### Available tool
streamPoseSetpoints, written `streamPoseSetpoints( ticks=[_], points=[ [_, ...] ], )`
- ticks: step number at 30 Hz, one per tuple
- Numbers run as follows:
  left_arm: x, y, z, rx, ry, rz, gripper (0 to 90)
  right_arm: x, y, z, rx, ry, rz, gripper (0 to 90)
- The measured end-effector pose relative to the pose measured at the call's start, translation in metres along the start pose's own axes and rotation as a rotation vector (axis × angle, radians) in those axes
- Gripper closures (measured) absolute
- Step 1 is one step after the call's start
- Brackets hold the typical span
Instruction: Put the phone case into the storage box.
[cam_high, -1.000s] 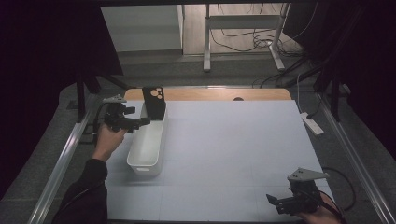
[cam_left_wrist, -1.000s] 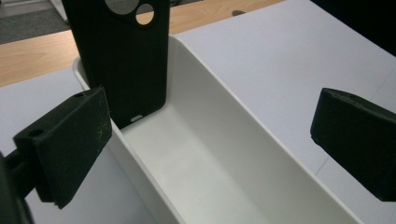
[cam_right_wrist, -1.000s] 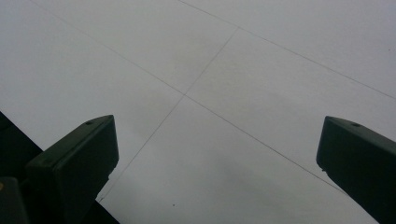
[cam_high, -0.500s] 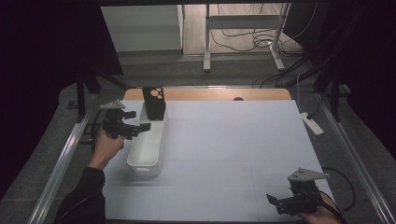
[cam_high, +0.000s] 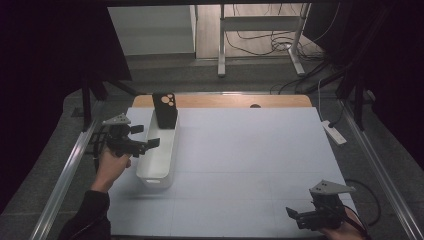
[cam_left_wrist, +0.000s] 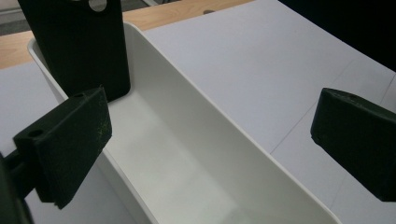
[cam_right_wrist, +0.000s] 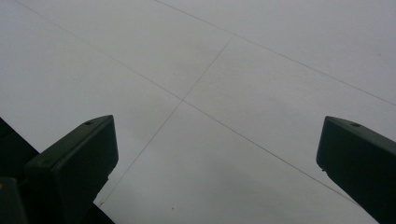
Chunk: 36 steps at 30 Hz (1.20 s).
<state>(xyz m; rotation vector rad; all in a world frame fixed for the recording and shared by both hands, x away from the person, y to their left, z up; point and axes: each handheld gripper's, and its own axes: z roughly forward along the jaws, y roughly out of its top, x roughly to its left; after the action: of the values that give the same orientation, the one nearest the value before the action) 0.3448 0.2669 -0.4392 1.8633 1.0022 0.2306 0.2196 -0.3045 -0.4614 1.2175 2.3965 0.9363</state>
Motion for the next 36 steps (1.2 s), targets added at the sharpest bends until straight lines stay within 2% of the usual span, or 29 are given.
streamPoseSetpoints(
  ticks=[3, 15, 20, 31, 36],
  points=[
    [-0.004, -0.005, -0.003, -0.010, -0.015, -0.006, 0.0, 0.000, 0.000, 0.000, -0.002, 0.000, 0.001, 0.0],
    [-0.022, -0.021, -0.008, -0.010, -0.017, 0.004, 0.0, 0.000, -0.001, -0.001, -0.012, 0.002, 0.004, 0.0],
    [-0.030, -0.028, -0.012, -0.010, -0.005, 0.019, 0.0, -0.001, -0.001, -0.001, -0.011, 0.003, 0.005, 0.0],
    [-0.045, -0.038, -0.019, -0.017, 0.004, 0.021, 0.0, 0.000, -0.001, -0.001, -0.015, 0.007, 0.002, 0.0],
    [-0.054, -0.046, -0.022, -0.016, 0.025, 0.023, 0.0, 0.000, -0.001, -0.002, -0.019, 0.008, 0.000, 0.0]
  ],
)
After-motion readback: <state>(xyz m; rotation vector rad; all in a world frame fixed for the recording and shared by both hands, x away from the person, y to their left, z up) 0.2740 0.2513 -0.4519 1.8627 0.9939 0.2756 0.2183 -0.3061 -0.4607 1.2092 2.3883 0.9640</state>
